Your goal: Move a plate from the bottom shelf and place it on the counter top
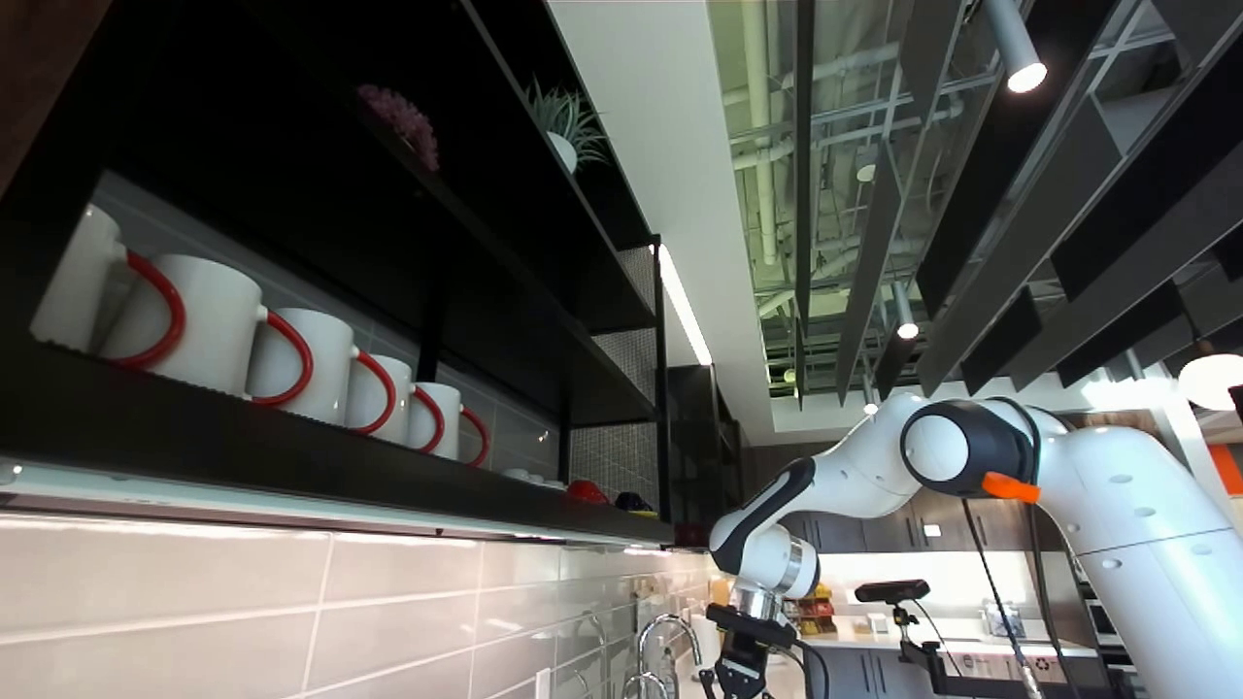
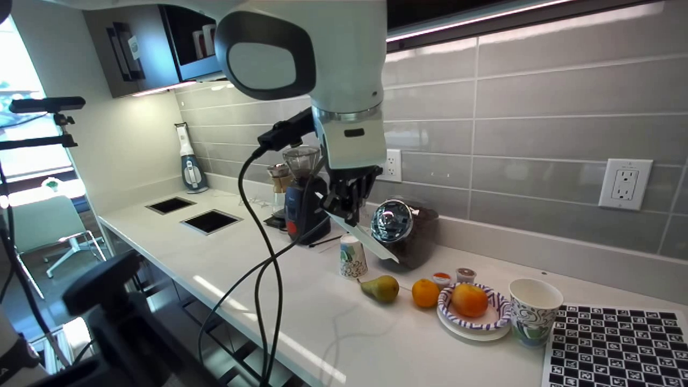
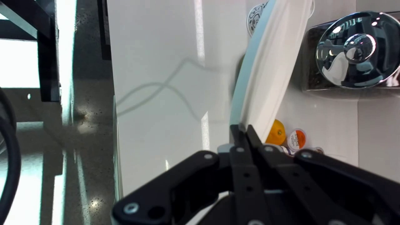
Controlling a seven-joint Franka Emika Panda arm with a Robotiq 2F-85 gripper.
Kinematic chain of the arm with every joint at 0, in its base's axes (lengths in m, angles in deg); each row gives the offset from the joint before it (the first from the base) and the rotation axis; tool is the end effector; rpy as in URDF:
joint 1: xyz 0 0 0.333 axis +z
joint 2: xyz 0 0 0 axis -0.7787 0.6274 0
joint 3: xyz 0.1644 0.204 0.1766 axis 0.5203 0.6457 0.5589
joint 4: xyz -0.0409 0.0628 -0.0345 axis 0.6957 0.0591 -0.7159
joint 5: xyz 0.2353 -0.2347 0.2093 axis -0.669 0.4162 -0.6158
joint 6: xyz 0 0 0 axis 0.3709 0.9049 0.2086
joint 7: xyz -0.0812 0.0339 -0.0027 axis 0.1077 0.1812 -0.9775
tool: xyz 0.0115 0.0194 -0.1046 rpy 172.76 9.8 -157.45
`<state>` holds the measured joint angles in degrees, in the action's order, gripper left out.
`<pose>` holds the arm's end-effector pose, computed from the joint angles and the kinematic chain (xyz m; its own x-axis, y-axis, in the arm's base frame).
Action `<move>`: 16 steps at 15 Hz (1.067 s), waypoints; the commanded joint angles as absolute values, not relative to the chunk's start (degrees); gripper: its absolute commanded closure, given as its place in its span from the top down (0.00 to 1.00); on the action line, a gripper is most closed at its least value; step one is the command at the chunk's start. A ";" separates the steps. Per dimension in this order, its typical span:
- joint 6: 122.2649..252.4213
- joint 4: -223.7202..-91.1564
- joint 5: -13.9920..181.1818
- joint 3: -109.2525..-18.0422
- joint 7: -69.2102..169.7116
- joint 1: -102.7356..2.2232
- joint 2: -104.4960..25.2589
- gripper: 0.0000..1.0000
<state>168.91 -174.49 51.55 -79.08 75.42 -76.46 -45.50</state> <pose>0.4483 -0.3939 0.4053 0.0712 -0.9618 -0.2645 -0.9615 0.0044 -0.2747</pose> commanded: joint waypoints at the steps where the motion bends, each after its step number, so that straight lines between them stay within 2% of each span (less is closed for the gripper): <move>1: 168.64 -174.22 51.38 -79.96 75.43 -75.67 -45.32 0.01; 11: 186.74 -179.62 51.72 -80.87 92.89 -73.72 -38.27 0.01; 16: 189.61 -182.09 49.75 -82.24 99.93 -75.18 -38.87 0.01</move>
<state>188.16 -180.04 51.12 -81.67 96.07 -75.15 -37.82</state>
